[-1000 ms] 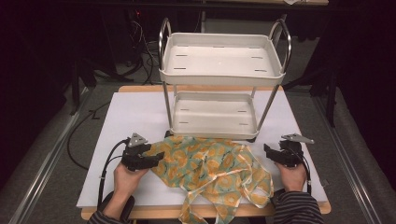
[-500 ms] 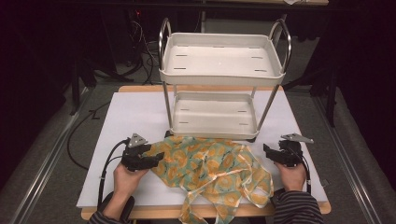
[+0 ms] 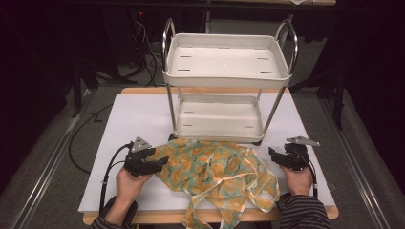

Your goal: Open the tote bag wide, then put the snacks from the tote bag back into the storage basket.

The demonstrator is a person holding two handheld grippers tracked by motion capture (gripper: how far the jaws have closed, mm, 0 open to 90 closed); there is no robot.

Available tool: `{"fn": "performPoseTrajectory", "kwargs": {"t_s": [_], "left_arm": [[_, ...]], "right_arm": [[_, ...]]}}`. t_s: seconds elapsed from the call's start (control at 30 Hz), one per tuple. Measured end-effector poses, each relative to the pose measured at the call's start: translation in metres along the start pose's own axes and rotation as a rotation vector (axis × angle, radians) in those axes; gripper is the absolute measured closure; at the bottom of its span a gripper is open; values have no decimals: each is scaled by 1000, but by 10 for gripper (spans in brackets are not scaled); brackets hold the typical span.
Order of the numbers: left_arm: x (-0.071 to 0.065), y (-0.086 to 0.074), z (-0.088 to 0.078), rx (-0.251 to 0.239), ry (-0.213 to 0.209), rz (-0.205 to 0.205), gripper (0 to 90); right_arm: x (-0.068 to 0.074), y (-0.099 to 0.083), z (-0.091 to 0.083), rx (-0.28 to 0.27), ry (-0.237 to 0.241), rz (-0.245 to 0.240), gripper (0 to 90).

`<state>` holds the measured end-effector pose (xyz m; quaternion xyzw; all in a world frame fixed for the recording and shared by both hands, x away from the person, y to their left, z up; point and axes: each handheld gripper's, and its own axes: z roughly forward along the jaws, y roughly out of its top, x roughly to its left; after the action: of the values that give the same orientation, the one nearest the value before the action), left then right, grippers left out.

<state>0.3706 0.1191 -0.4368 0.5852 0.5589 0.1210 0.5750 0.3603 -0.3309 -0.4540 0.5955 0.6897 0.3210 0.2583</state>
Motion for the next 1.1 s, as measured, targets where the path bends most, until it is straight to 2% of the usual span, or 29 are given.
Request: {"fn": "performPoseTrajectory", "kwargs": {"t_s": [0.27,0.43,0.53,0.6,0.63,0.67,0.7,0.83,0.9,1.07,1.1], "left_arm": [[-14,-4,-9,11,-45,25,364],[-21,-3,-13,7,-75,23,382],[-26,-3,-17,1,-117,37,417],[-29,-2,-21,-24,-130,51,436],[-31,-1,-23,-36,-148,38,437],[-31,-1,-23,-36,-148,38,436],[-33,1,-27,-44,-177,29,435],[-38,0,-29,-13,-197,27,411],[-45,-3,-31,32,-220,25,362],[-57,-7,-37,34,-261,31,365],[-61,-9,-37,48,-275,29,365]], "right_arm": [[-1,1,4,2,10,11,327],[-2,1,4,5,12,15,326],[-2,1,4,17,20,16,325],[-2,0,5,14,22,7,326],[-2,0,5,17,19,4,326],[-2,0,5,20,18,8,325],[-2,0,5,19,16,14,325],[-3,0,3,8,18,21,326],[-2,1,3,2,18,9,328],[-2,0,3,8,16,12,327],[-3,0,3,8,16,17,327]]}}
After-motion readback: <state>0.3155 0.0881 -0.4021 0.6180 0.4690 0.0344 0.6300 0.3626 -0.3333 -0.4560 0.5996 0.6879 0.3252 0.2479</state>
